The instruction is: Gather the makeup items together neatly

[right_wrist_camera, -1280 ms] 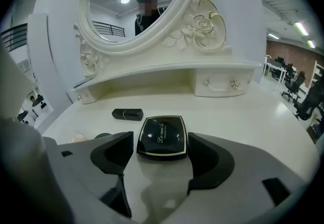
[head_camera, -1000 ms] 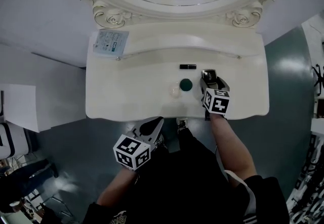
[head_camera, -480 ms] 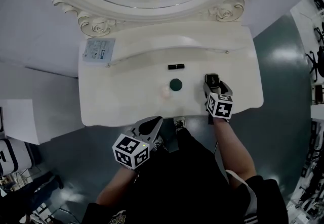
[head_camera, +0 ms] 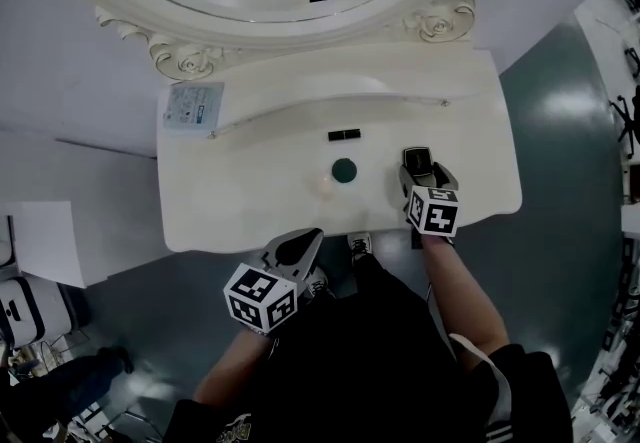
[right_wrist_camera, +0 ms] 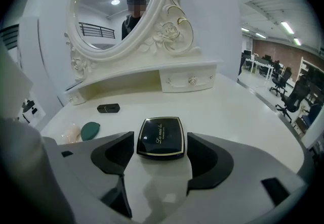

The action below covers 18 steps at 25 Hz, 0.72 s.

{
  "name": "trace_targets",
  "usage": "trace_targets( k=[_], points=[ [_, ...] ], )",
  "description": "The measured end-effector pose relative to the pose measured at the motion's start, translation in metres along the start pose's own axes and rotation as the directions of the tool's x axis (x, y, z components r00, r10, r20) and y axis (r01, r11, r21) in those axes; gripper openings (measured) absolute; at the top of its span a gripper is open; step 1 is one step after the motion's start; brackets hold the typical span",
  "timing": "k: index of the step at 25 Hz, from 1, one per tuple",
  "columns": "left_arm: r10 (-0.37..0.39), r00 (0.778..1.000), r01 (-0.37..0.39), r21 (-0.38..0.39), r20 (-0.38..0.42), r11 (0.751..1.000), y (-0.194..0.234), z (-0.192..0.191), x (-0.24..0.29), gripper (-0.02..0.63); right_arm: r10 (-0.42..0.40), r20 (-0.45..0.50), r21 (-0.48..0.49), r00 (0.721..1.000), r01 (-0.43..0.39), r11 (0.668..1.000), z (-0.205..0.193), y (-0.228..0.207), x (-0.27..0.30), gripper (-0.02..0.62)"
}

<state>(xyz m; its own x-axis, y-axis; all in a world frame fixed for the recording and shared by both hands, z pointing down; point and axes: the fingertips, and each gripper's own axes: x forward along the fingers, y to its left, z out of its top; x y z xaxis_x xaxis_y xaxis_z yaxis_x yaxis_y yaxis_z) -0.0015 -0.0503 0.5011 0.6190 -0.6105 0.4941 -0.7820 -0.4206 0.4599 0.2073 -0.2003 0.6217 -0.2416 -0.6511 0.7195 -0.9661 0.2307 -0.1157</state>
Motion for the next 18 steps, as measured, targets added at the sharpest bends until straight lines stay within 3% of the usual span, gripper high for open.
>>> trace_targets(
  k=[3, 5, 9, 11, 12, 14, 18],
  points=[
    [0.013, 1.0, -0.013, -0.001, 0.014, 1.0, -0.001, 0.007, 0.006, 0.008, 0.006, 0.077, -0.055, 0.997, -0.002, 0.999, 0.02, 0.007, -0.025, 0.324],
    [0.029, 0.999, -0.029, -0.002, 0.025, 1.0, -0.001, 0.011, 0.008, 0.008, 0.085, 0.117, -0.147, 0.989, -0.067, 0.987, 0.03, 0.034, -0.041, 0.324],
    [0.074, 0.995, -0.074, -0.007, 0.06, 0.997, 0.004, 0.022, 0.007, 0.008, 0.333, 0.024, -0.308, 0.943, -0.309, 0.9, 0.018, 0.111, -0.04, 0.31],
    [0.093, 0.993, -0.093, -0.014, 0.074, 0.996, 0.006, 0.024, 0.001, 0.008, 0.391, -0.046, -0.347, 0.919, -0.382, 0.857, 0.006, 0.135, -0.029, 0.203],
    [0.102, 0.992, -0.101, -0.018, 0.076, 0.995, 0.007, 0.024, -0.002, 0.008, 0.403, -0.072, -0.363, 0.912, -0.4, 0.842, 0.002, 0.144, -0.023, 0.163],
    [0.116, 0.99, -0.114, -0.022, 0.078, 0.993, 0.011, 0.024, -0.01, 0.008, 0.405, -0.109, -0.38, 0.908, -0.415, 0.827, -0.002, 0.156, -0.013, 0.163],
    [0.122, 0.989, -0.12, -0.027, 0.079, 0.992, 0.023, 0.025, -0.024, 0.008, 0.382, -0.142, -0.363, 0.913, -0.407, 0.838, 0.002, 0.17, 0.002, 0.163]
  ],
)
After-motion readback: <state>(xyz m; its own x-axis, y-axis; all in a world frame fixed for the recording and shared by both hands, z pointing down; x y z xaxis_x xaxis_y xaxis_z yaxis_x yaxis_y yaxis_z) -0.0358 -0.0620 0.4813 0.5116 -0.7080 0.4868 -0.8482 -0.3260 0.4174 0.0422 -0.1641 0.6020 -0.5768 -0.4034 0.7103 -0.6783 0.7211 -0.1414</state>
